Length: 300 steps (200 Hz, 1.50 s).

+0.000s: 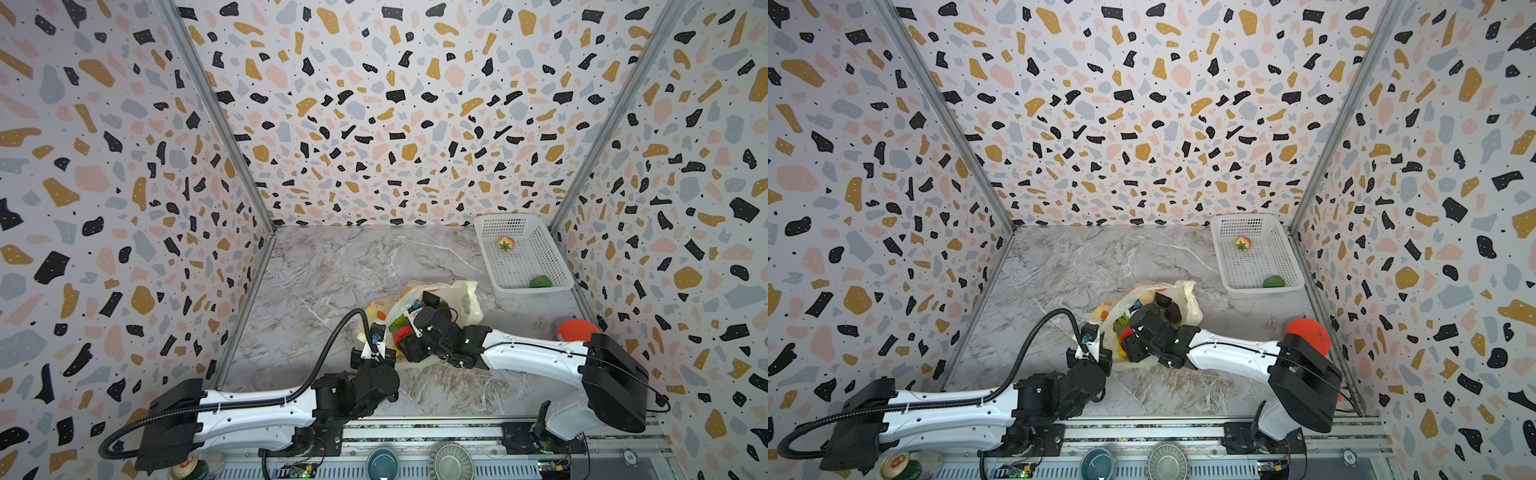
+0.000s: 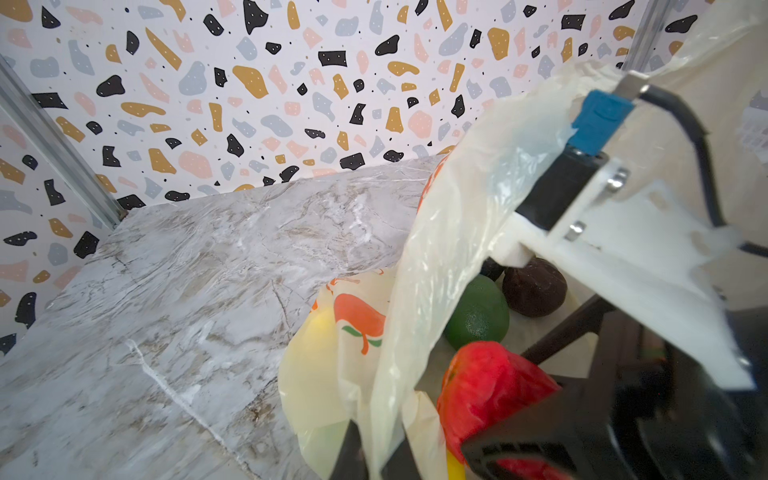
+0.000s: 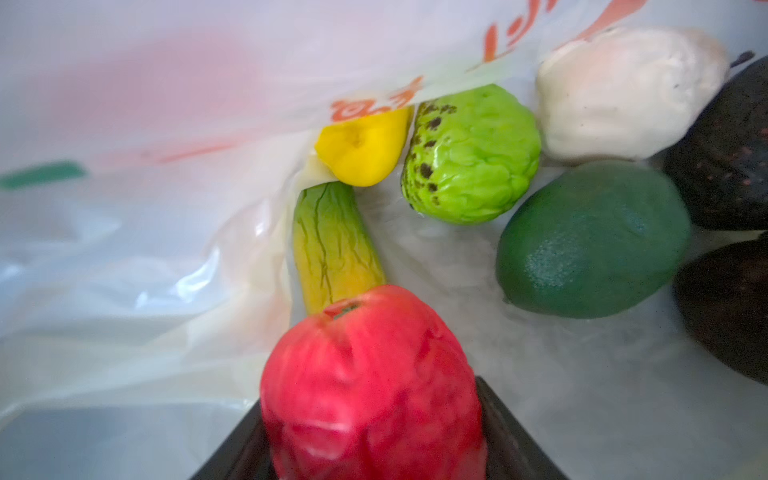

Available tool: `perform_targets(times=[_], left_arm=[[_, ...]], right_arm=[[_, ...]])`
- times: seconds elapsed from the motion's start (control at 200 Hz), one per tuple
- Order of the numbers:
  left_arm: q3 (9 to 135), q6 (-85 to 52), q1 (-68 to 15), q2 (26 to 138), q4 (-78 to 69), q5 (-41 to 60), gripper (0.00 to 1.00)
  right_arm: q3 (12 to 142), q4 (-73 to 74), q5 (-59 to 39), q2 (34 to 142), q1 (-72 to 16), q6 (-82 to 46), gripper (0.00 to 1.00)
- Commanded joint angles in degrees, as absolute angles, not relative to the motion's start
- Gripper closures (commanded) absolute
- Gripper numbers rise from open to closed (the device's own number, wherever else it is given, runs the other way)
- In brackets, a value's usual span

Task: Untie the knot of the plastic bag and take out the fruit
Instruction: 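Lower the right gripper around the red fruit and close on it, then lift the red fruit out of the bag with the right gripper toward the basket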

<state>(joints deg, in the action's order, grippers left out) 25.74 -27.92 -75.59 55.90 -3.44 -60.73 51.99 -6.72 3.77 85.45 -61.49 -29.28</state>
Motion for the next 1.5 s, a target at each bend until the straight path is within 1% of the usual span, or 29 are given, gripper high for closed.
perform_targets(times=[0.0, 0.28, 0.486, 0.791, 0.926, 1.101, 1.241, 1.362, 1.497], left_arm=[[28.33, -28.74, -75.48, 56.26, -3.10, -62.93, 1.00], [28.74, -29.55, -75.41, 55.82, -1.18, -63.37, 1.00], [28.10, -29.92, -75.41, 55.99, -1.05, -62.78, 1.00], [27.85, -30.15, -75.41, 56.11, -1.24, -62.42, 1.00], [27.95, -30.07, -75.41, 56.25, -1.23, -62.34, 1.00], [28.26, -29.54, -75.39, 56.56, -1.23, -62.05, 1.00], [28.05, -29.06, -75.41, 56.25, -1.40, -61.73, 1.00], [27.78, -28.45, -75.41, 56.17, -1.99, -61.42, 1.00], [27.73, -27.16, -75.41, 56.08, -2.81, -60.67, 1.00]], right_arm=[[51.64, -13.00, 5.40, 81.33, -63.38, -27.16, 0.46], [52.89, -19.33, 6.50, 72.41, -64.70, -26.52, 0.46], [55.87, -22.81, 5.24, 67.54, -64.73, -26.09, 0.46], [70.87, -33.65, 4.44, 66.41, -64.58, -25.48, 0.46], [78.11, -37.96, 3.94, 66.11, -62.48, -24.52, 0.46], [89.22, -42.61, -3.04, 68.04, -51.97, -21.53, 0.46], [95.16, -42.75, -9.02, 70.74, -39.97, -19.09, 0.46], [95.17, -40.68, -12.10, 73.99, -30.31, -16.76, 0.46], [89.41, -33.20, -15.22, 76.11, -20.32, -17.10, 0.46]])
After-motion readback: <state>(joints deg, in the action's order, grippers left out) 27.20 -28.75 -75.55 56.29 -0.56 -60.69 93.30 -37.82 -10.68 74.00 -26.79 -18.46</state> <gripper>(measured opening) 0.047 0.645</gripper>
